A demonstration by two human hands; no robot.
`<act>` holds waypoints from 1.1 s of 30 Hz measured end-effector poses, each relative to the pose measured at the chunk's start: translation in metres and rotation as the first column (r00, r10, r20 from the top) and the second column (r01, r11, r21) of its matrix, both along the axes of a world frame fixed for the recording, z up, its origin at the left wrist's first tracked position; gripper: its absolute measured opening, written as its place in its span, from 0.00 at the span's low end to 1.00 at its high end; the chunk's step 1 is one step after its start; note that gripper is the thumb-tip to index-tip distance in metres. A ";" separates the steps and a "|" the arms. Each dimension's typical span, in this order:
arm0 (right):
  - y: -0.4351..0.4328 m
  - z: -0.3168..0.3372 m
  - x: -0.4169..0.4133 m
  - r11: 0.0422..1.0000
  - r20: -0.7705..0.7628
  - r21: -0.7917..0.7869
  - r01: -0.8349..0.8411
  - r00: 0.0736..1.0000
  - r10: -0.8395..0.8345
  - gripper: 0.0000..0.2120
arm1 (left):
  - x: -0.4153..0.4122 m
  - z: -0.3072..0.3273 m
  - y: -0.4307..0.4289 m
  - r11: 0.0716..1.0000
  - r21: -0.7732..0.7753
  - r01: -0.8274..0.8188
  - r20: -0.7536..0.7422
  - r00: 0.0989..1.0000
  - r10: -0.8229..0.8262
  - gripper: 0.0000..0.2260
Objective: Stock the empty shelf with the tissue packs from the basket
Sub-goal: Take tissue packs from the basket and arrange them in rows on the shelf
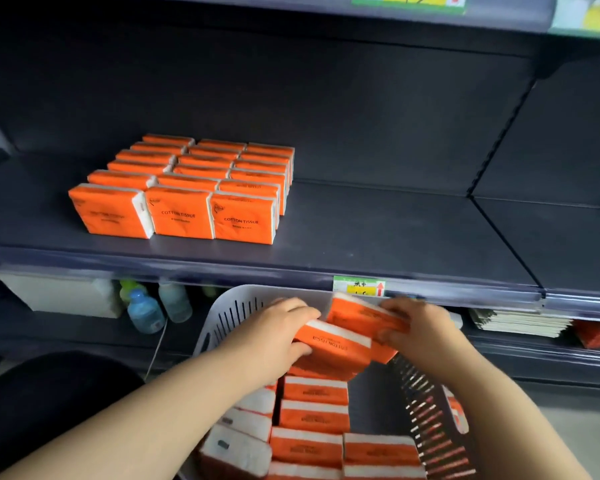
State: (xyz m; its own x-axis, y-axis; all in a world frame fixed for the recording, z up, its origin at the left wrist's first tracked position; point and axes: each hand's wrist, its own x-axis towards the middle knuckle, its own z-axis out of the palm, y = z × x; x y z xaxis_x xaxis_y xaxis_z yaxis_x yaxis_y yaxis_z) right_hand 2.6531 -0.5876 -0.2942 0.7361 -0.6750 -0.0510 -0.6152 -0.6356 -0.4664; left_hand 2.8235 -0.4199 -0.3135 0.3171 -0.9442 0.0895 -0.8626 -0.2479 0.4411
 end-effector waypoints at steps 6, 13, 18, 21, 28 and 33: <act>-0.029 0.056 0.012 0.993 0.217 -0.033 0.115 0.970 -0.105 0.18 | 0.029 0.051 -0.025 0.981 -0.195 -0.009 0.028 1.000 0.014 0.24; -0.079 0.095 0.092 0.973 0.226 -0.203 0.106 0.972 -0.059 0.19 | 0.065 0.076 -0.070 0.963 -0.268 -0.036 0.067 0.996 0.056 0.24; -0.119 0.098 0.161 0.960 0.154 -0.276 0.051 0.988 -0.008 0.16 | 0.090 0.066 -0.101 0.970 -0.244 -0.015 0.142 0.988 0.051 0.24; -0.140 0.087 0.199 0.957 0.124 -0.280 0.068 0.992 -0.035 0.19 | 0.104 0.060 -0.116 0.978 -0.209 0.005 0.187 0.982 0.035 0.24; -0.180 0.063 0.259 0.957 0.011 -0.270 0.106 0.994 -0.107 0.23 | 0.125 0.056 -0.132 0.978 -0.207 -0.010 0.253 0.966 0.063 0.26; -0.197 0.053 0.288 0.962 -0.002 -0.261 0.075 0.997 -0.078 0.22 | 0.127 0.060 -0.135 0.975 -0.218 0.037 0.275 0.961 0.025 0.26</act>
State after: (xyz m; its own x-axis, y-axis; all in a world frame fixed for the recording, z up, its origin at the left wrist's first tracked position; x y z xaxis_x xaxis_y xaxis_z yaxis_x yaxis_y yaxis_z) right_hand 2.9408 -0.7842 -0.2414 0.6820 -0.7205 0.1257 -0.6715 -0.6849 -0.2828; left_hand 2.9505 -0.5548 -0.2538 0.2454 -0.8931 0.3771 -0.9589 -0.1664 0.2300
